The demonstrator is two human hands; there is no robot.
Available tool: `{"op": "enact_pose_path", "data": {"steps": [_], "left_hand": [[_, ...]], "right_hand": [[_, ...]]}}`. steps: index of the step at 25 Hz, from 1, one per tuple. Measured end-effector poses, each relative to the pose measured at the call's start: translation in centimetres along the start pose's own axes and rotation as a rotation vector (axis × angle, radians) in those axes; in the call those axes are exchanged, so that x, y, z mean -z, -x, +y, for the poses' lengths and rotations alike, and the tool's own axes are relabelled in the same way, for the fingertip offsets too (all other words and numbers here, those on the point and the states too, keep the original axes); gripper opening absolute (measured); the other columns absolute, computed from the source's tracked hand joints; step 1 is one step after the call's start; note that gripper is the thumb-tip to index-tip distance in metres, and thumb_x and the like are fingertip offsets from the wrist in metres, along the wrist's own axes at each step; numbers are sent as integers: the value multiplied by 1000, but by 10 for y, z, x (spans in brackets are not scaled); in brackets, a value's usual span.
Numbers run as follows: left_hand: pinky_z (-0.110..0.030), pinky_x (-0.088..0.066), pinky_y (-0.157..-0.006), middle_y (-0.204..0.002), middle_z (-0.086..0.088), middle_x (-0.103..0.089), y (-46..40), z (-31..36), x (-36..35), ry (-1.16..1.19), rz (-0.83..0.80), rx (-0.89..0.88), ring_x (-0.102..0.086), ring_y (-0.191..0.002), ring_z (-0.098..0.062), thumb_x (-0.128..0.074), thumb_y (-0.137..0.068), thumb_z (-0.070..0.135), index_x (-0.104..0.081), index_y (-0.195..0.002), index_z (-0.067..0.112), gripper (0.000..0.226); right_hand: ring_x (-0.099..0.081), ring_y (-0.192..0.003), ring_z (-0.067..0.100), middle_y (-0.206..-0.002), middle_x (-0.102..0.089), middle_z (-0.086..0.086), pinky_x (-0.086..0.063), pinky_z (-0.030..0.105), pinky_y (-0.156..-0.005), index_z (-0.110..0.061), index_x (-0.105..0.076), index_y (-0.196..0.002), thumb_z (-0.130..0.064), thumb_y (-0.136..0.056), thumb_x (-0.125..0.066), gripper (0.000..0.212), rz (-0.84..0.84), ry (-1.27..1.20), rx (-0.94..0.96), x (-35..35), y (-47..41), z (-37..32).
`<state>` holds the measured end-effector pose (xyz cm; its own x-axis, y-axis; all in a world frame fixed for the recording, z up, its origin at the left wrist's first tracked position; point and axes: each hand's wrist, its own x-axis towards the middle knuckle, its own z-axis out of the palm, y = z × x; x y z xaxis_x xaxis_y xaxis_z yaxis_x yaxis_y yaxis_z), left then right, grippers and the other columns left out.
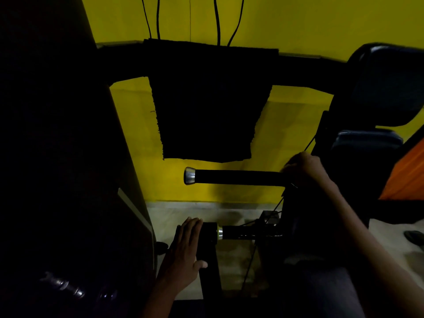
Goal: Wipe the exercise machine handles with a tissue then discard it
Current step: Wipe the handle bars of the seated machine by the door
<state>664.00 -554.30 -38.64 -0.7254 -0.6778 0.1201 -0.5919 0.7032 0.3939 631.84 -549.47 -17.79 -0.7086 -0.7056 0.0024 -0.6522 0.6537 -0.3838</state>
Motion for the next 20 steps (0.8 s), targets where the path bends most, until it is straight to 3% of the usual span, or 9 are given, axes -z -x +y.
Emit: {"op": "enact_pose_path", "data": {"steps": [3, 4, 6, 8, 10, 12, 15, 18, 20], "left_hand": [[-37, -9, -118, -155, 13, 0, 0, 2, 1, 30, 4, -16, 16, -140, -3, -76, -69, 47, 6, -149, 27, 116], [-40, -13, -117, -155, 10, -4, 0, 1, 1, 47, 12, -18, 13, -141, -4, -76, -69, 49, 4, -150, 26, 116], [-40, -18, -113, -156, 4, -9, 3, -1, 2, 87, 44, -50, 5, -143, -10, -62, -78, 59, -6, -151, 19, 100], [-23, -3, -118, -160, 6, 2, 6, -2, 1, 122, 53, -61, 7, -146, -14, -29, -85, 71, -4, -153, 20, 89], [-2, 7, -108, -158, 12, 16, 5, -3, -2, 164, 63, -26, 13, -146, -13, -22, -80, 76, 12, -150, 33, 89], [-9, 9, -109, -157, 15, 18, 6, -5, -8, 206, 75, -16, 16, -145, -10, -28, -80, 78, 16, -147, 39, 90], [-31, 6, -111, -157, 15, 13, 4, -4, -7, 143, 64, -11, 19, -143, -6, -55, -80, 63, 9, -149, 36, 97], [-30, -6, -116, -155, 13, 4, 1, 2, -2, 39, 32, -17, 18, -139, -3, -75, -72, 46, 8, -148, 30, 113], [-30, -5, -116, -154, 13, 1, 1, 4, 3, 59, 63, -21, 20, -137, 0, -77, -71, 43, 1, -150, 25, 113]], "right_hand": [[-60, -101, 25, -108, -64, 20, -48, 29, -72, 8, -60, -103, -11, -89, -61, 23, -290, 183, 133, -3, -17, -49], [-58, -88, 21, -93, -63, 17, -43, 24, -58, 5, -59, -88, -8, -89, -58, 13, -350, 239, 177, -9, -19, -67], [-46, -61, 15, -66, -45, 4, -29, 18, -42, -10, -43, -65, -4, -90, -54, 27, -424, 301, 245, -30, -24, -99], [-39, -52, 10, -63, -41, 1, -31, 14, -33, -4, -52, -75, -6, -93, -50, 19, -531, 140, 261, -53, -32, -122], [-44, -56, 13, -68, -47, 5, -34, 11, -29, 5, -57, -105, -8, -98, -40, 23, -591, -89, 237, -73, -33, -146], [-49, -60, 13, -82, -59, 10, -37, 9, -31, 7, -54, -121, -9, -99, -36, 33, -612, -198, 231, -85, -34, -154], [-64, -73, 19, -97, -63, 21, -50, 13, -52, 10, -54, -116, -6, -97, -43, 27, -589, -292, 273, -72, -42, -121], [-60, -82, 20, -105, -64, 14, -44, 12, -56, 7, -55, -121, -10, -93, -54, 33, -468, 77, 137, -35, -69, -57], [-57, -79, 21, -114, -63, 15, -47, 25, -66, 4, -60, -116, -12, -92, -56, 29, -492, 414, 79, -16, -71, -37]]}}
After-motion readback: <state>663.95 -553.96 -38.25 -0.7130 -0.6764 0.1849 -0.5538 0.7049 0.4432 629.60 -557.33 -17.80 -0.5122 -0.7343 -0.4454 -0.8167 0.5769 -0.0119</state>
